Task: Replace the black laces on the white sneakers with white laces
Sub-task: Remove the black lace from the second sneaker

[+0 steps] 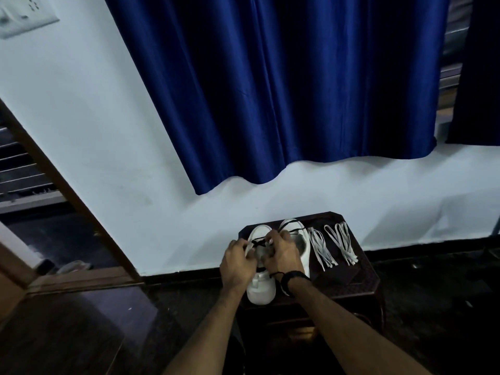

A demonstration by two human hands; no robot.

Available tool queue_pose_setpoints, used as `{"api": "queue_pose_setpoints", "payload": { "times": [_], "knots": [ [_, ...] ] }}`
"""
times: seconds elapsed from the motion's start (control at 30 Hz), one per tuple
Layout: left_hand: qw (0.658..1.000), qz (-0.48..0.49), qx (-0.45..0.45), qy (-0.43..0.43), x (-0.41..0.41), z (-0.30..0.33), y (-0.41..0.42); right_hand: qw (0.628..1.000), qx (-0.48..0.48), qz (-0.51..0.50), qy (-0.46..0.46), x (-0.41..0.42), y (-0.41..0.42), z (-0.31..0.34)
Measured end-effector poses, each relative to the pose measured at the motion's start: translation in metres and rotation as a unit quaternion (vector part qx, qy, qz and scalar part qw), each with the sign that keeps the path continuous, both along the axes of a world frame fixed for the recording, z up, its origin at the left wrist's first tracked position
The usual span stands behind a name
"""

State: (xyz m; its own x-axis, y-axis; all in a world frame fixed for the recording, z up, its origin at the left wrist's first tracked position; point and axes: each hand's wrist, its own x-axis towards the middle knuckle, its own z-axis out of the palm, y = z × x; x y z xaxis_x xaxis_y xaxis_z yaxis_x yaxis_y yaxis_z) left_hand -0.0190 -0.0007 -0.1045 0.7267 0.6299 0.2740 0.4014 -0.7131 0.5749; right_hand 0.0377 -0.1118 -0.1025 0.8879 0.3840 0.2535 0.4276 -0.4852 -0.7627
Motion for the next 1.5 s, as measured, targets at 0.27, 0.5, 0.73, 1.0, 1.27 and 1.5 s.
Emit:
{"api": "queue_pose_setpoints", "payload": {
  "times": [0.27,0.5,0.73,1.0,1.27,1.5],
  "knots": [
    [0.993,0.053,-0.001,-0.102,0.0,-0.019,-0.008,0.948,-0.253,0.107,-0.16,0.027,0.022,0.029],
    [0.988,0.071,-0.028,-0.135,0.003,-0.023,-0.006,0.892,-0.327,0.129,-0.283,0.029,0.028,0.012],
    [0.986,0.069,-0.038,-0.147,0.003,-0.031,-0.006,0.835,-0.372,0.19,-0.357,0.021,0.036,0.025],
    [0.983,0.079,-0.038,-0.16,0.007,-0.033,-0.004,0.848,-0.344,0.145,-0.376,0.029,0.04,0.019],
    [0.983,0.09,-0.028,-0.16,0.006,-0.034,-0.005,0.885,-0.299,0.136,-0.331,0.035,0.045,0.016],
    [0.98,0.132,0.005,-0.149,0.009,-0.034,-0.011,0.994,0.003,-0.103,0.032,0.052,0.01,0.036]
  ]
}}
